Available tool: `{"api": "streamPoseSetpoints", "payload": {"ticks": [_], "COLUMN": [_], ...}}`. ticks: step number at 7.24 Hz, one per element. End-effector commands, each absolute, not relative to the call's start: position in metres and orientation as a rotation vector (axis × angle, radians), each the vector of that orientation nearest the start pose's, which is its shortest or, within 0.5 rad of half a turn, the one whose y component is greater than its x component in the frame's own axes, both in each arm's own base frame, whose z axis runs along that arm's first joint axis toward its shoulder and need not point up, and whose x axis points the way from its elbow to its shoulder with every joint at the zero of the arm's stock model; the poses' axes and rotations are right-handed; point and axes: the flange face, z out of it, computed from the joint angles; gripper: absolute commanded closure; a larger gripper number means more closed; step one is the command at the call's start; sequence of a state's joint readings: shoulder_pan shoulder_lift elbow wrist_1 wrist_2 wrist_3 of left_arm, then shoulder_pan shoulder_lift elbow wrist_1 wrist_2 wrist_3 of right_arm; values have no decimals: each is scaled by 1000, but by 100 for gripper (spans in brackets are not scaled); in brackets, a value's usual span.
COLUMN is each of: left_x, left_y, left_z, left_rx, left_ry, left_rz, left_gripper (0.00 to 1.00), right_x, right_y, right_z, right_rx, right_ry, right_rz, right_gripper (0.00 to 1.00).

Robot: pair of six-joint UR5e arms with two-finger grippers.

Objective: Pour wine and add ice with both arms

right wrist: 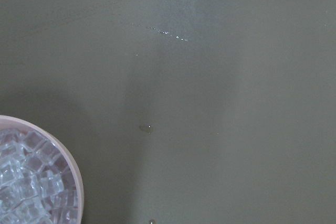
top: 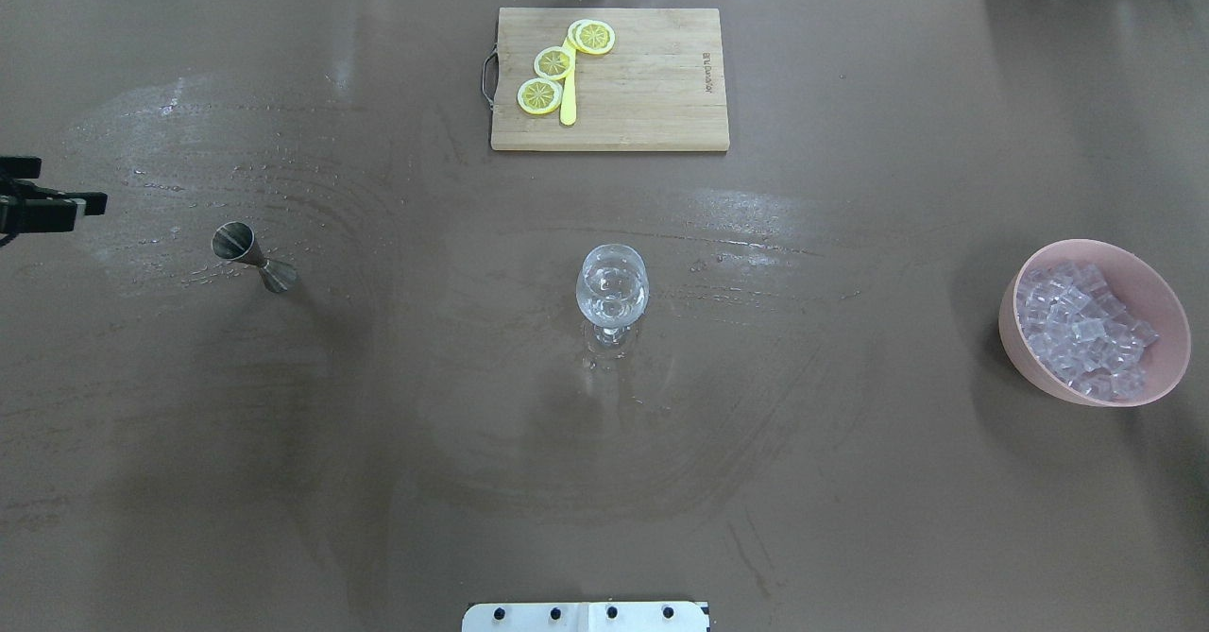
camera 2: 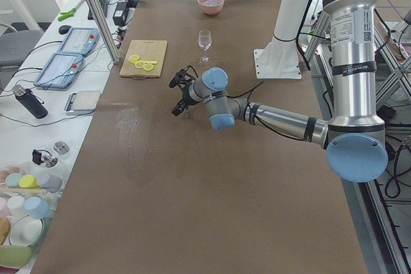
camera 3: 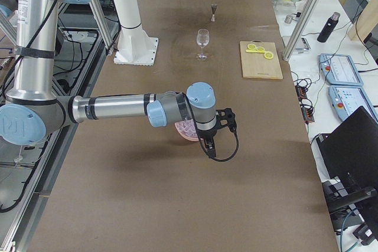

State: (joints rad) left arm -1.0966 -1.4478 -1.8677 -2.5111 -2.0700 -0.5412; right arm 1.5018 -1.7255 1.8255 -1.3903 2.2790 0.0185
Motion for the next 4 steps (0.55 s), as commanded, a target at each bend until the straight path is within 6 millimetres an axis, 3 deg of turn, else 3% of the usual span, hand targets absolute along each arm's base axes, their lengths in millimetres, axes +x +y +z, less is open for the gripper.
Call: {"api": "streamPoseSetpoints", "payload": {"ticks": [1, 2, 3, 4], "left_x": [84, 65, 25, 6], "left_y": [-460, -470, -483, -482], "left_z": [490, 500, 502, 521], "left_rx": [550, 484, 471, 372], "left_ry": [847, 760, 702, 686], "left_rz": [343, 420, 424, 364], "left_gripper": [2, 2, 2, 2], "right_x": [38, 38, 37, 36], "right_y": [-444, -444, -443, -441], "right_z": [588, 587, 580, 568], "right_rx": [238, 240, 236, 234], "right_ry": [-714, -716, -735, -762], "right_rz": [-147, -146, -115, -76], "right_gripper": [0, 0, 0, 0]}}
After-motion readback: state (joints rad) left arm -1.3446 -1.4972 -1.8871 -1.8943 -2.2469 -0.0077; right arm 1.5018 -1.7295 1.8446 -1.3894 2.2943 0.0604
